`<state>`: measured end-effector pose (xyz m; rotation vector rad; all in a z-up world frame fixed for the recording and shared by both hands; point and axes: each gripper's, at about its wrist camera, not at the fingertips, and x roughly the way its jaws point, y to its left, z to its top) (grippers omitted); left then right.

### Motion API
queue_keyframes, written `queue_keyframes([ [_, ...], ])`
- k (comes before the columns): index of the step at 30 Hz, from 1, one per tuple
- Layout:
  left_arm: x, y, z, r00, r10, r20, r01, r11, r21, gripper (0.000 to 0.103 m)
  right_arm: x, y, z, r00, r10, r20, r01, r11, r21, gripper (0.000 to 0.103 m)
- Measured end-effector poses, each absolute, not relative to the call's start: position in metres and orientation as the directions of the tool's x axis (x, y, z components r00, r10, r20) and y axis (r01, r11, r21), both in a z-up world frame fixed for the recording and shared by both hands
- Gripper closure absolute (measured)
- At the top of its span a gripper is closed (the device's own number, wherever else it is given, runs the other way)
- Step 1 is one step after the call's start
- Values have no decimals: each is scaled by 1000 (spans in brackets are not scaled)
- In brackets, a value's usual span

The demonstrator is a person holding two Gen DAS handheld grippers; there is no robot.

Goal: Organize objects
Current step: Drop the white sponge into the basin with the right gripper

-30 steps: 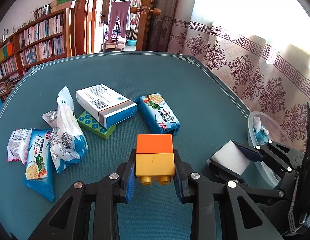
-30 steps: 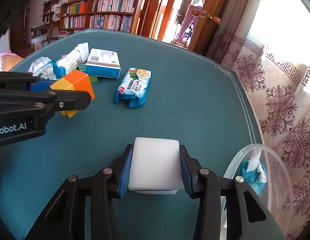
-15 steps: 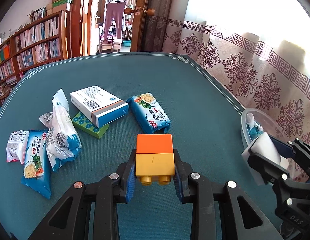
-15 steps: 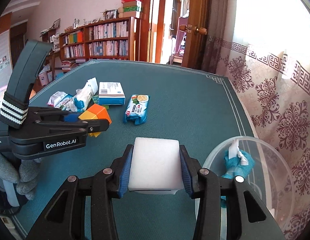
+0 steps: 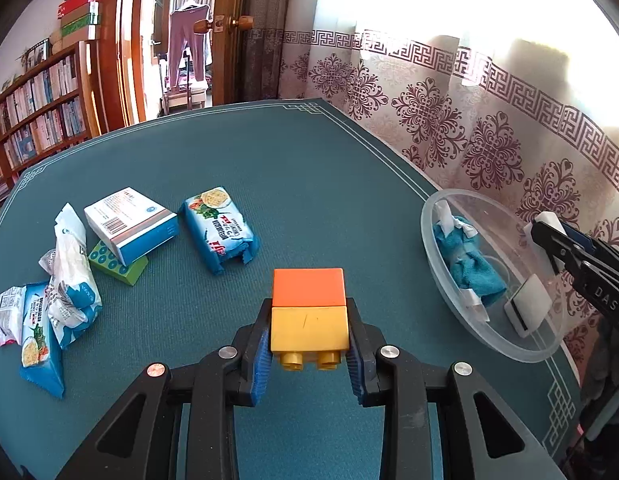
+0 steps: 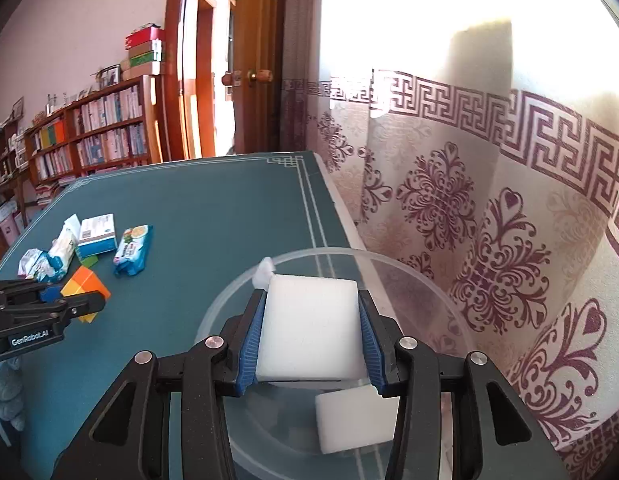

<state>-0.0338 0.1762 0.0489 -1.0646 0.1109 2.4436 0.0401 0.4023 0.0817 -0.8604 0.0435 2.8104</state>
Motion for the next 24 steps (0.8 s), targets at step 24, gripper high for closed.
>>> queue_keyframes([
  [24,2,275,70,-450,546,-707,-673,-728,-133,70,41,458,61,-801,222,-556,-309,-949,67,45],
])
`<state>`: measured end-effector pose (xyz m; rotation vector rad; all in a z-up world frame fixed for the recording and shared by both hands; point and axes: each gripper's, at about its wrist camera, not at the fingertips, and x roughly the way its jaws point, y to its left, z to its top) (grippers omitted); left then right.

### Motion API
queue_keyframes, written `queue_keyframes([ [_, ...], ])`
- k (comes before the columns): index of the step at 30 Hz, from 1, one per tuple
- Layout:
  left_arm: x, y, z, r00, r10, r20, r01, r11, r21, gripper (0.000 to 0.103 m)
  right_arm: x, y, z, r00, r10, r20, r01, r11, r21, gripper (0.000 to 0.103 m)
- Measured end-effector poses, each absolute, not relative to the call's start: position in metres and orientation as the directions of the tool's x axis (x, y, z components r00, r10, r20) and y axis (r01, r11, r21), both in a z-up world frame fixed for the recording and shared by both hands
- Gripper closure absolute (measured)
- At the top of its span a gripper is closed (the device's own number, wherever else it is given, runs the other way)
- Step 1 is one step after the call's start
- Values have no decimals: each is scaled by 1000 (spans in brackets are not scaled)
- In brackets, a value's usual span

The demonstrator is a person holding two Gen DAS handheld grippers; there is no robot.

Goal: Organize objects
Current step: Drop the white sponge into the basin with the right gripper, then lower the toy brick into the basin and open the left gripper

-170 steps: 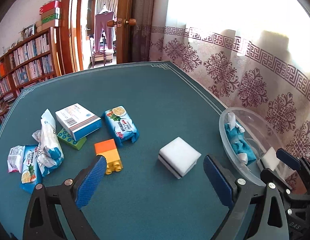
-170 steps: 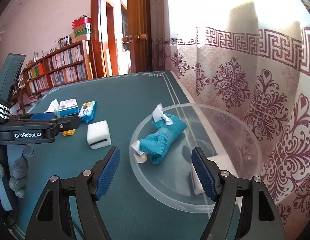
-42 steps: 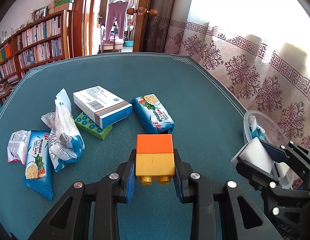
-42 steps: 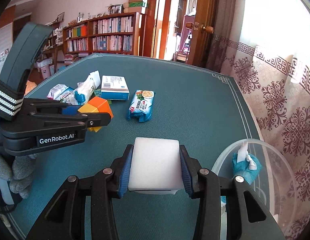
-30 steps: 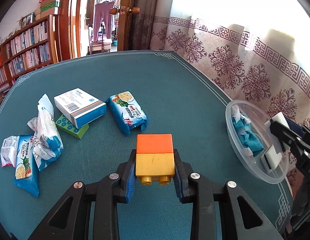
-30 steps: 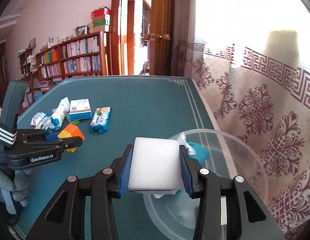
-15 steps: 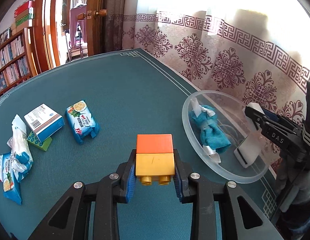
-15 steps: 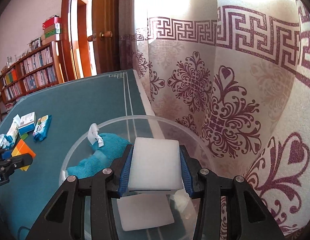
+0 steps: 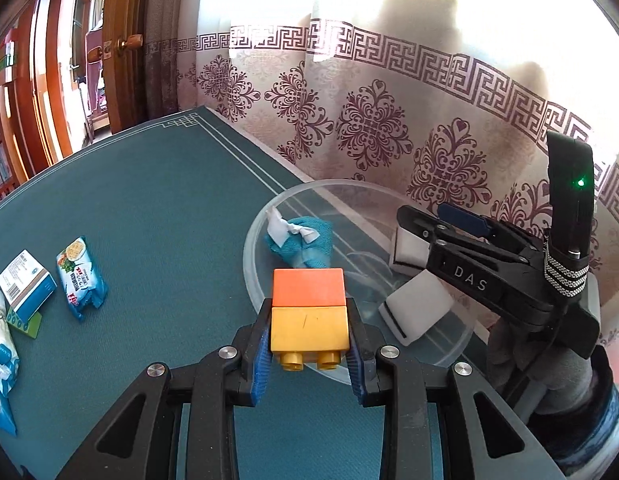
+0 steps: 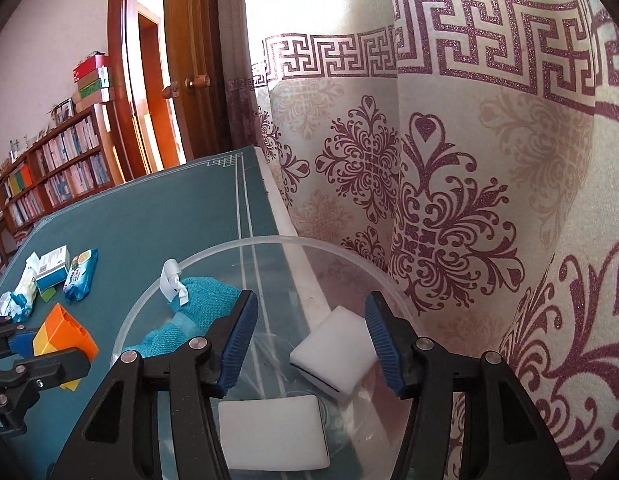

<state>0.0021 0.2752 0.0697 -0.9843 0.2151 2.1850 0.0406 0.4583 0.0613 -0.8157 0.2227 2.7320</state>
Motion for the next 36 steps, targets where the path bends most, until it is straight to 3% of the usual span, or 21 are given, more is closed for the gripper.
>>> queue_keyframes([
  [10,16,309,64,-378,590,-714,-743,-653,-147,69,44,459,65,-807,225,-545,-318,-945,80,45],
  [11,17,311,63,-371,595,-713,-748,-646,-150,66,45,458,65,-807,225,-546,-318,-945,81,45],
  [12,18,312,62,-369,598,-711,-751,-643,-152,53,45,459,65,-808,225,-545,-317,-945,80,45],
  [14,18,309,61,-387,604,-697,-743,-652,-152,38,45,459,65,-808,225,-545,-318,-945,81,45],
  [22,10,293,58,-415,586,-696,-706,-690,-161,36,48,457,65,-810,225,-541,-321,-943,89,45],
  [26,7,282,56,-431,575,-695,-678,-715,-171,20,48,453,64,-810,217,-545,-313,-946,88,45],
  [36,-3,245,55,-507,521,-687,-592,-789,-162,9,49,434,65,-814,192,-548,-280,-957,80,45],
])
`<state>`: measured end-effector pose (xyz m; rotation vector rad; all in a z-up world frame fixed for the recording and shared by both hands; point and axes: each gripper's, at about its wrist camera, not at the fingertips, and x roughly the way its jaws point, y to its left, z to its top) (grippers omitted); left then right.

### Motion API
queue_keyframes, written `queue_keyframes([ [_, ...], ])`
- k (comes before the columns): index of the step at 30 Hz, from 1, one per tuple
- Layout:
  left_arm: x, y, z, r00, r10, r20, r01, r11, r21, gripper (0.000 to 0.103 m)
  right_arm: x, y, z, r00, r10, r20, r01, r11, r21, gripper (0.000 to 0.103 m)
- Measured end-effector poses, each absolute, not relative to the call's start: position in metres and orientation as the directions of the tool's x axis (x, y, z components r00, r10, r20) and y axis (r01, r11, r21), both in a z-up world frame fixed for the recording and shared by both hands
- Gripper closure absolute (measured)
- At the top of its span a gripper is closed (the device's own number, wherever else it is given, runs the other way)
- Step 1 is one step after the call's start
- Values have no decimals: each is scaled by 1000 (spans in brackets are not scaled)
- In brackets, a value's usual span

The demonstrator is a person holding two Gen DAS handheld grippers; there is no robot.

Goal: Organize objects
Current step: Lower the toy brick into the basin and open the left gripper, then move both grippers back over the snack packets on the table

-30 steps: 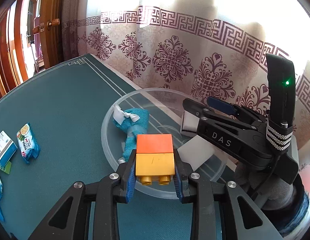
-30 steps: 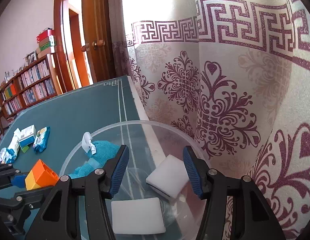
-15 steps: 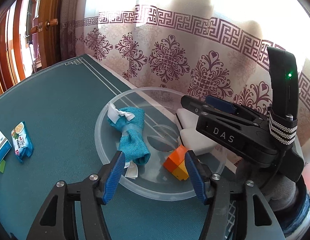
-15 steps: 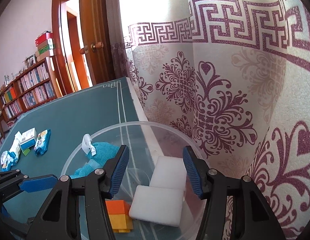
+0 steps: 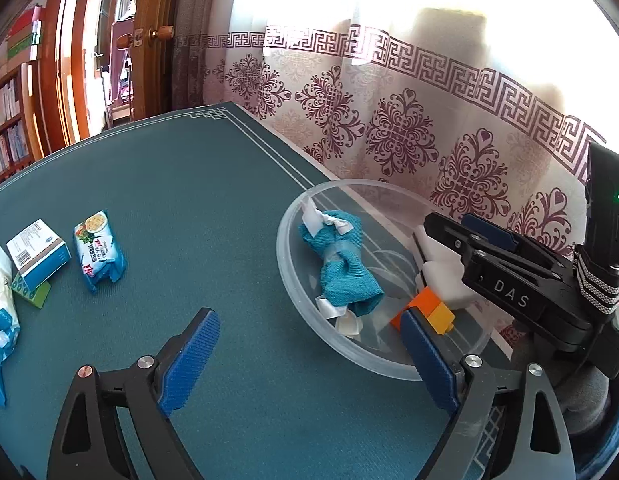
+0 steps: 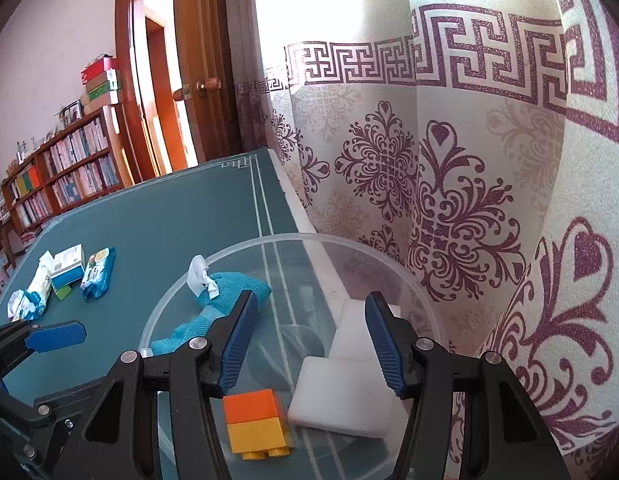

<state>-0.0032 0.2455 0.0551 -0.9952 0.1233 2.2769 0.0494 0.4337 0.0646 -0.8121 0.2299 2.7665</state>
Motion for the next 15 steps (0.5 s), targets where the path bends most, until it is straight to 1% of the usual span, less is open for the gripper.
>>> queue_keyframes([
  [15,-19,180,53,-597,422,-682,-456,-878,-144,6,47,394,65,-816,140,-561,-205,-977,55,45],
])
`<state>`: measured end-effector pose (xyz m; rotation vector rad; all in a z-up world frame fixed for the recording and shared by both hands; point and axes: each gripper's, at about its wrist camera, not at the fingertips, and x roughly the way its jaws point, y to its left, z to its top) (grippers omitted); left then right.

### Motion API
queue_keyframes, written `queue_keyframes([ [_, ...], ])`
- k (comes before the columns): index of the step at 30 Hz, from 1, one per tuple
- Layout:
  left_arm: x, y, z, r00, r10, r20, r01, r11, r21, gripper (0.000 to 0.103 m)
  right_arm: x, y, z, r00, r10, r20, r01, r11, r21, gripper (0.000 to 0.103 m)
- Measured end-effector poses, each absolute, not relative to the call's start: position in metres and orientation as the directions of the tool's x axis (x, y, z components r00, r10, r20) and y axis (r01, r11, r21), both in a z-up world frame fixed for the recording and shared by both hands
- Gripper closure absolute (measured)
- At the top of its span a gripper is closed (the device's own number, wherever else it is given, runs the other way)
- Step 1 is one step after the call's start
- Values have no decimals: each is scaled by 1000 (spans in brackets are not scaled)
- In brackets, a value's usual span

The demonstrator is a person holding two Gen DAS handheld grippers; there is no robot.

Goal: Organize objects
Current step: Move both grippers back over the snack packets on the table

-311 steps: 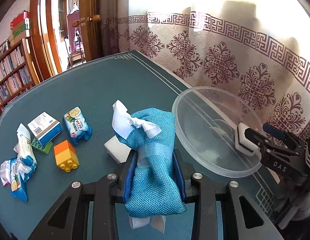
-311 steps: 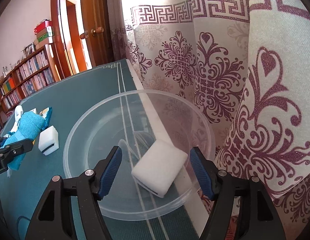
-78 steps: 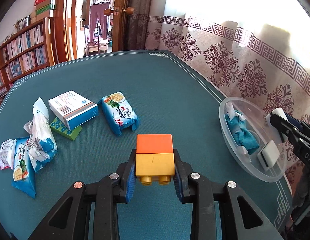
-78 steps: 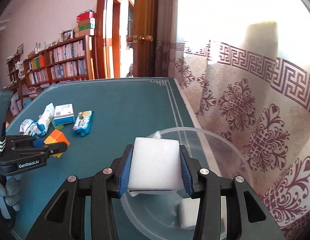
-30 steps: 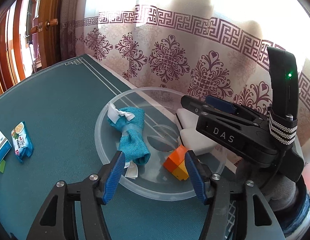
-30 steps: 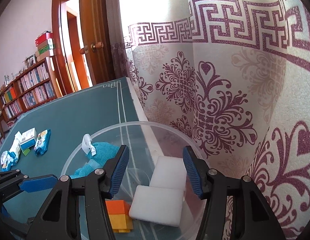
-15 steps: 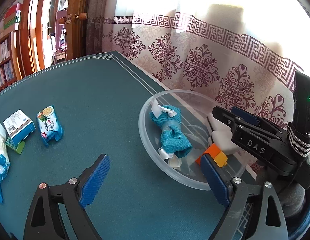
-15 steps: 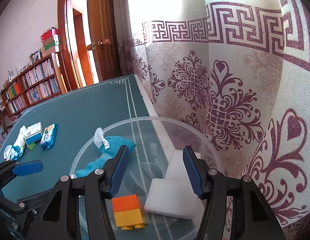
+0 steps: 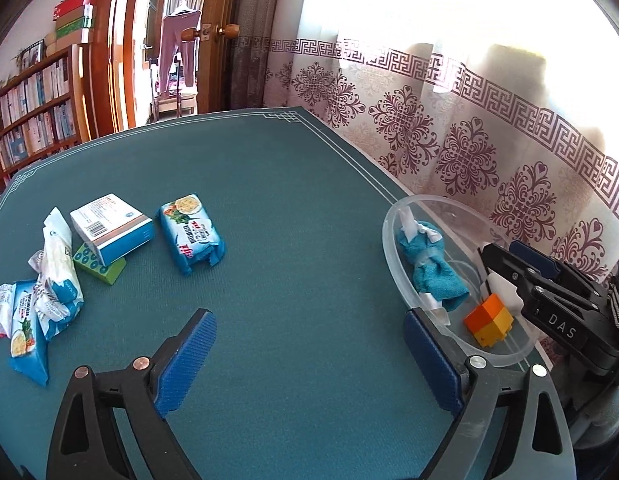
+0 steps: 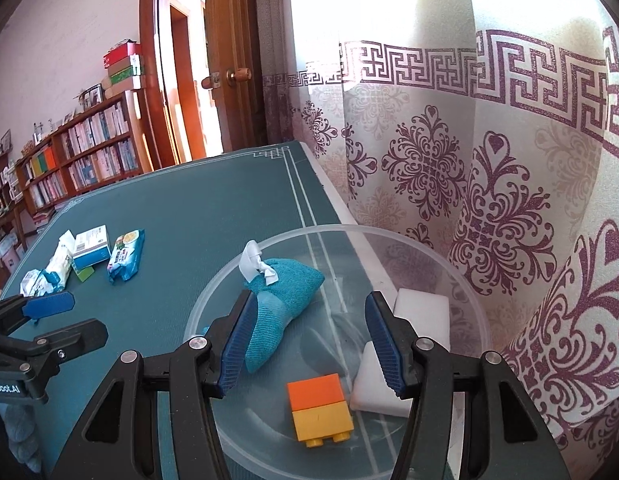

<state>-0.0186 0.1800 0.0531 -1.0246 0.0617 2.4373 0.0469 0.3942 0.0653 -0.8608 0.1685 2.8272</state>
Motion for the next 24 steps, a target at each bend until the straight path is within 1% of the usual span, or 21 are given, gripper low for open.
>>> queue_keyframes([
  [17,-31,94,45,-652,306,-694,-292,-946,-142,5,26,330,67,-820,34,-572,-72,-996,44,43],
  [24,-33,56,43,-673,247,-697,-229,-966,-121,5,17,299,63,-810,-23,-586,-5,-999,46,42],
])
